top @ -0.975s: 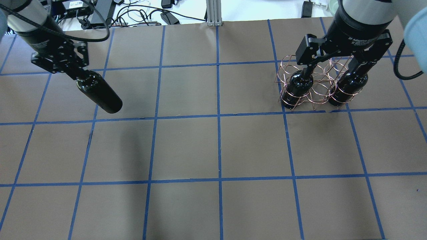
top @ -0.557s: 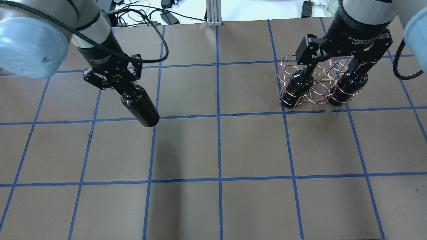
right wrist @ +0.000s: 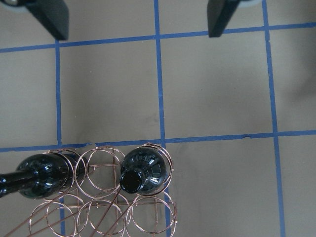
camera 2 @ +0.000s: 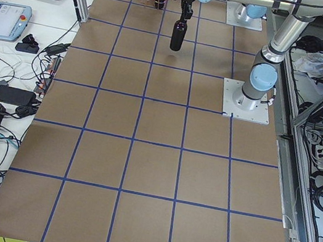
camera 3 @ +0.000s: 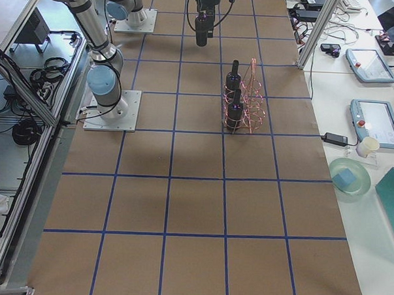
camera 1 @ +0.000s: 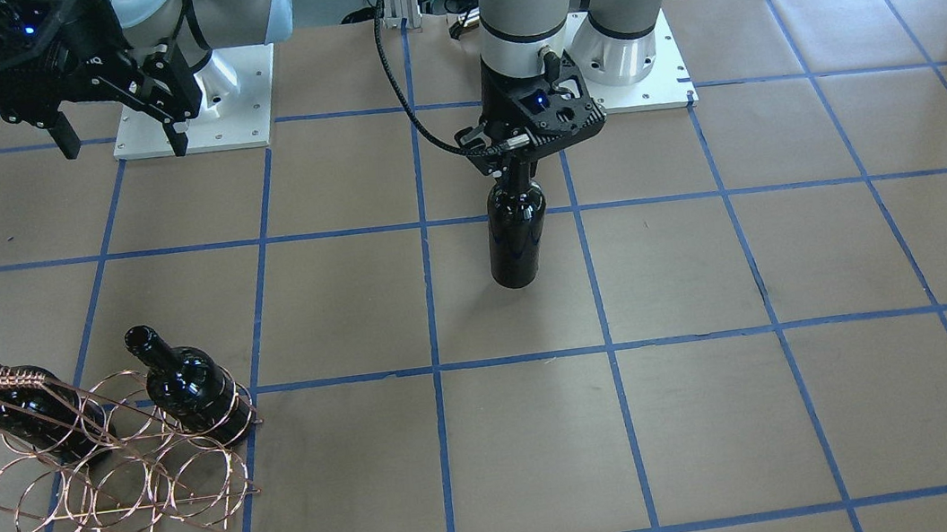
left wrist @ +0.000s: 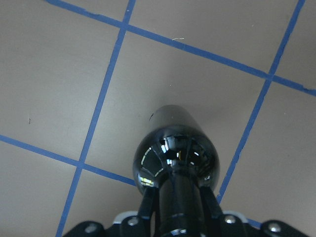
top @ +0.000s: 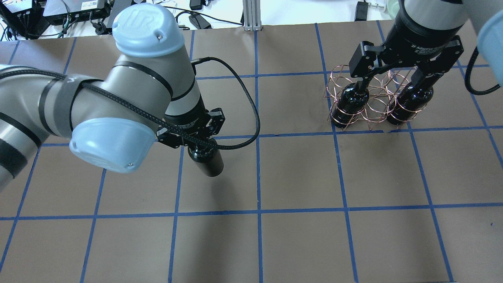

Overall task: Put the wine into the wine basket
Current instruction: 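Carry the upright bottle with the left gripper toward the table center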

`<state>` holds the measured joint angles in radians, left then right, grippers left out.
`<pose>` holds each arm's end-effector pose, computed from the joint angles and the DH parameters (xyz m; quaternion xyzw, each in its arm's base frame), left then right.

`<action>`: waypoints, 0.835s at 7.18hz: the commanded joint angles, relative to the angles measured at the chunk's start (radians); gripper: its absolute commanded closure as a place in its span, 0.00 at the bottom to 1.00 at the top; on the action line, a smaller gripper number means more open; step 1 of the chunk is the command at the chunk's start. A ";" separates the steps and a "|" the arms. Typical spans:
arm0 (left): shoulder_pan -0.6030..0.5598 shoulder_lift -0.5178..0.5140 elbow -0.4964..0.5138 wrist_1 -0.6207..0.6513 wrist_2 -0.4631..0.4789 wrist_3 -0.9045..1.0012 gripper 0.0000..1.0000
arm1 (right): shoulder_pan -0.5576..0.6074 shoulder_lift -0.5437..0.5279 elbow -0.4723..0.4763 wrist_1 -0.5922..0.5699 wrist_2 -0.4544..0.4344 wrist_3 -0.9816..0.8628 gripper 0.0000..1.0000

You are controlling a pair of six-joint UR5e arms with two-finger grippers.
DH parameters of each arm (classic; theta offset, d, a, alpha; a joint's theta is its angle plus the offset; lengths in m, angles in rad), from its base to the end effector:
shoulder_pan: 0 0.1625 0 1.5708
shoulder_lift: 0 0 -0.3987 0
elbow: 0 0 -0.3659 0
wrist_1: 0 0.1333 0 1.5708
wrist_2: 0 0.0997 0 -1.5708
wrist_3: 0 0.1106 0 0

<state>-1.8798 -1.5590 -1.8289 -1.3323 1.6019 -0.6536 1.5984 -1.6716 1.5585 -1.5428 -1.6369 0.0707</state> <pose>-0.2603 -0.3882 0.3606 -0.1714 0.9851 -0.0037 0.0156 0.1379 -0.4285 0.4990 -0.0229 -0.9983 0.0441 0.0309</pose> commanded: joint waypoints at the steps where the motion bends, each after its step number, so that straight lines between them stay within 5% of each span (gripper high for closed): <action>1: -0.009 0.004 -0.023 0.010 -0.011 0.000 1.00 | 0.000 0.001 0.000 0.000 -0.001 0.003 0.00; 6: 0.037 0.013 -0.018 -0.089 -0.043 0.105 1.00 | 0.000 0.003 0.000 -0.020 0.005 -0.012 0.00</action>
<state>-1.8574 -1.5531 -1.8524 -1.3856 1.5548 -0.6011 1.5984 -1.6695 1.5590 -1.5515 -1.6317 0.0661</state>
